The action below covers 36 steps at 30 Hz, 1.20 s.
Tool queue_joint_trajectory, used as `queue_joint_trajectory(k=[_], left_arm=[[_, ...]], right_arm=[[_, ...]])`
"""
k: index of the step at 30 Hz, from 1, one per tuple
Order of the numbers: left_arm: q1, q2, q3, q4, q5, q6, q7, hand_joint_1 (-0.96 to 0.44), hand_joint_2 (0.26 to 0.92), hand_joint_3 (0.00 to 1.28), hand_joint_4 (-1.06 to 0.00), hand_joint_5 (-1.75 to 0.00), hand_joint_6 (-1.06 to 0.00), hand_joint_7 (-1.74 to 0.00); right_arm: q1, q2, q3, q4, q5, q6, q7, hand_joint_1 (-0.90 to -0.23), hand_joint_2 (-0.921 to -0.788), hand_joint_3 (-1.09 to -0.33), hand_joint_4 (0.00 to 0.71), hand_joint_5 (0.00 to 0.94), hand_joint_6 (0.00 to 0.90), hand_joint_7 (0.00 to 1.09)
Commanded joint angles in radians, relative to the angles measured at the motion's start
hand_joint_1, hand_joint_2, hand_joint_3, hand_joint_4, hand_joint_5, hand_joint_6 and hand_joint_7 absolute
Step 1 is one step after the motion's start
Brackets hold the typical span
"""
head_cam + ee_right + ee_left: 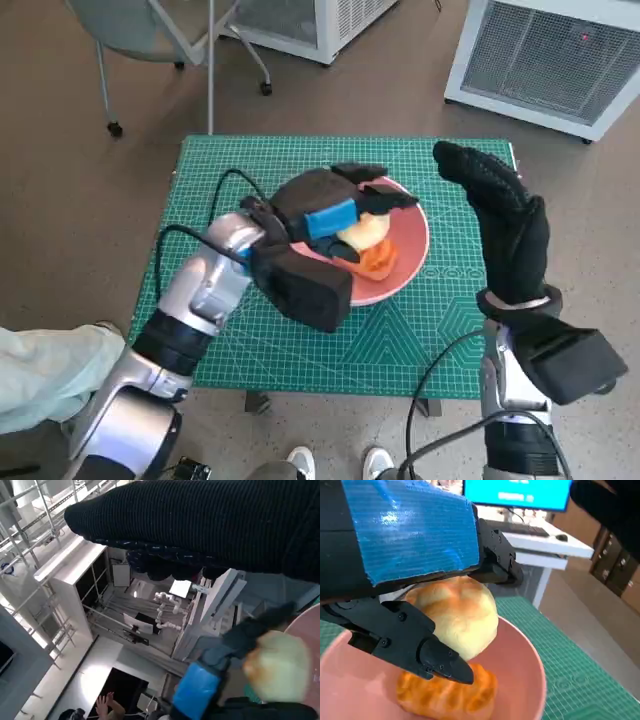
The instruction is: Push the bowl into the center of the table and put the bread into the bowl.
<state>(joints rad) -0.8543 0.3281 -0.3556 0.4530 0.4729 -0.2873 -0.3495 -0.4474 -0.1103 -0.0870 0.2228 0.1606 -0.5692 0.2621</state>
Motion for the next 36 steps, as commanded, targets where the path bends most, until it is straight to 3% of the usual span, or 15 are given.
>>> queue_joint_trajectory(k=[1, 10, 20, 27, 36], left_arm=[[0.039, 0.019, 0.127, -0.055, -0.206, -0.032, -0.068, -0.37, 0.9, 0.0, -0.15, 0.0, -0.35, 0.0], [0.079, -0.007, 0.278, -0.06, -0.519, -0.088, -0.192, -0.39, 0.907, 0.0, -0.15, 0.0, -0.34, 0.0], [0.114, -0.096, 0.396, -0.036, -0.762, -0.093, -0.25, -0.44, 0.921, 0.08, -0.15, 0.0, -0.32, 0.0], [0.119, -0.141, 0.425, 0.005, -0.8, -0.093, -0.251, -0.45, 0.921, 0.11, -0.15, 0.0, -0.31, 0.0], [0.117, -0.12, 0.423, 0.022, -0.767, -0.069, -0.25, -0.44, 0.921, 0.12, -0.15, 0.0, -0.3, 0.0]], right_arm=[[0.003, -0.008, -0.009, 0.016, 0.024, 0.021, 0.009, -0.7, -0.921, -0.736, 0.167, 0.001, -0.001, 0.54], [-0.013, -0.023, -0.02, 0.0, 0.034, 0.038, 0.011, -0.698, -0.921, -0.733, 0.171, 0.002, -0.001, 0.54], [-0.04, -0.043, -0.029, -0.002, 0.019, 0.036, 0.0, -0.698, -0.921, -0.729, 0.176, 0.004, 0.001, 0.54], [-0.056, -0.054, -0.031, -0.003, 0.009, 0.038, -0.003, -0.704, -0.921, -0.728, 0.177, 0.004, 0.0, 0.55], [-0.055, -0.05, -0.028, 0.003, 0.007, 0.041, -0.002, -0.709, -0.921, -0.728, 0.176, 0.003, -0.001, 0.54]])
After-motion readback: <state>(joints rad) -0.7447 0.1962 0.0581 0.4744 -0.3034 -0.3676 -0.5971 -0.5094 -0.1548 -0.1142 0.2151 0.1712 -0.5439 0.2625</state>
